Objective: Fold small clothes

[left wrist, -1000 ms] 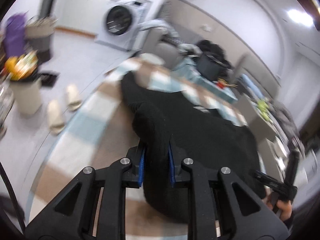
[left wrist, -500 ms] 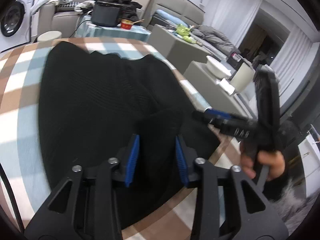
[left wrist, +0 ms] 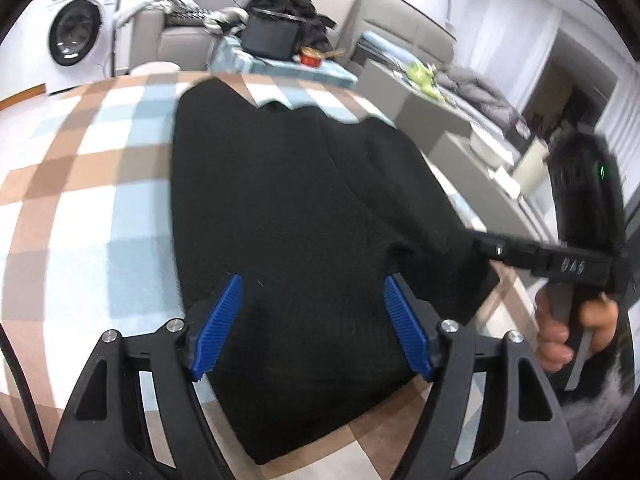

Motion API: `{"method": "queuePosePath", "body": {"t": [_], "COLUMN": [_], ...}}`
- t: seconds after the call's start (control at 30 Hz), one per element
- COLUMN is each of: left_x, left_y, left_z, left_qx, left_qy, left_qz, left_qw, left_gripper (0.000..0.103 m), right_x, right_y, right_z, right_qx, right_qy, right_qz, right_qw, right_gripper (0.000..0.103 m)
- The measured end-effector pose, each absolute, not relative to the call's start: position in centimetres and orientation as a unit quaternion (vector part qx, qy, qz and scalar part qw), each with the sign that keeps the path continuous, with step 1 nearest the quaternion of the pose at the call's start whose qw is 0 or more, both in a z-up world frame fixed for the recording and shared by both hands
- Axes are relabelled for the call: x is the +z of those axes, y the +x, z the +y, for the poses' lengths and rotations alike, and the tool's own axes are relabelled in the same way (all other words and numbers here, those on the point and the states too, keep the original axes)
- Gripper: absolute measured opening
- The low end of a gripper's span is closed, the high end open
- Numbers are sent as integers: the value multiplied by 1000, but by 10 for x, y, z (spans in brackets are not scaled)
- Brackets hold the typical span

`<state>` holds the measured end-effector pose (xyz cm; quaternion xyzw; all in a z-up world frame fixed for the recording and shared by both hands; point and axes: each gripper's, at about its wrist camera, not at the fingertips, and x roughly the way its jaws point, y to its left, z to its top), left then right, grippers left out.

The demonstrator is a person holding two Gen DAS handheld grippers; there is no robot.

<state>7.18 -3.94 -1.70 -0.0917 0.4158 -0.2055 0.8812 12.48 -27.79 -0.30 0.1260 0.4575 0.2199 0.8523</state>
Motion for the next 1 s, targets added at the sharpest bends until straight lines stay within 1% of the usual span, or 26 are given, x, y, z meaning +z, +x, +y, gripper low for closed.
{"method": "queuePosePath", "body": {"t": [0.1, 0.23, 0.33, 0.43, 0.6, 0.67, 0.8, 0.83, 0.87, 0.9, 0.93, 0.97, 1.0], "left_x": [-29, -40, -46, -47, -45, -47, -43, -40, -38, -35, -33, -30, -29], "left_y": [67, 58, 52, 47, 34, 29, 21, 19, 17, 16, 15, 14, 13], "left_z": [-57, -59, -54, -48, -39, -35, -21, -13, -8, -2, 4, 11, 16], "left_qx": [-205, -204, -207, -209, -212, -214, -214, -212, -209, -206, -202, -194, -187], "left_qy": [-59, -37, -26, -30, -37, -43, -69, -82, -92, -100, -106, -109, -110], "left_qz": [424, 442, 447, 450, 453, 453, 451, 448, 446, 444, 440, 436, 434], "left_qw": [880, 873, 870, 867, 865, 865, 864, 865, 865, 866, 869, 872, 874], "left_gripper": [70, 70, 70, 70, 70, 70, 70, 70, 70, 70, 70, 70, 70], "right_x": [-12, -25, -13, 6, 22, 19, -14, -23, -31, -34, -31, -28, -20], "right_y": [122, 107, 104, 114, 139, 148, 159, 163, 165, 166, 166, 165, 162], "right_z": [-270, -270, -275, -274, -262, -252, -232, -231, -232, -234, -234, -233, -233], "right_qx": [213, 169, 191, 224, 274, 301, 302, 294, 290, 287, 294, 303, 312], "right_qy": [85, -46, -30, 9, 58, 69, 68, 75, 86, 95, 104, 109, 112], "right_qz": [480, 514, 496, 466, 449, 458, 512, 527, 537, 533, 525, 519, 499], "right_qw": [847, 840, 846, 856, 849, 834, 801, 794, 788, 790, 792, 792, 800], "right_gripper": [70, 70, 70, 70, 64, 57, 51, 48, 40, 36, 21, 12, 12]}}
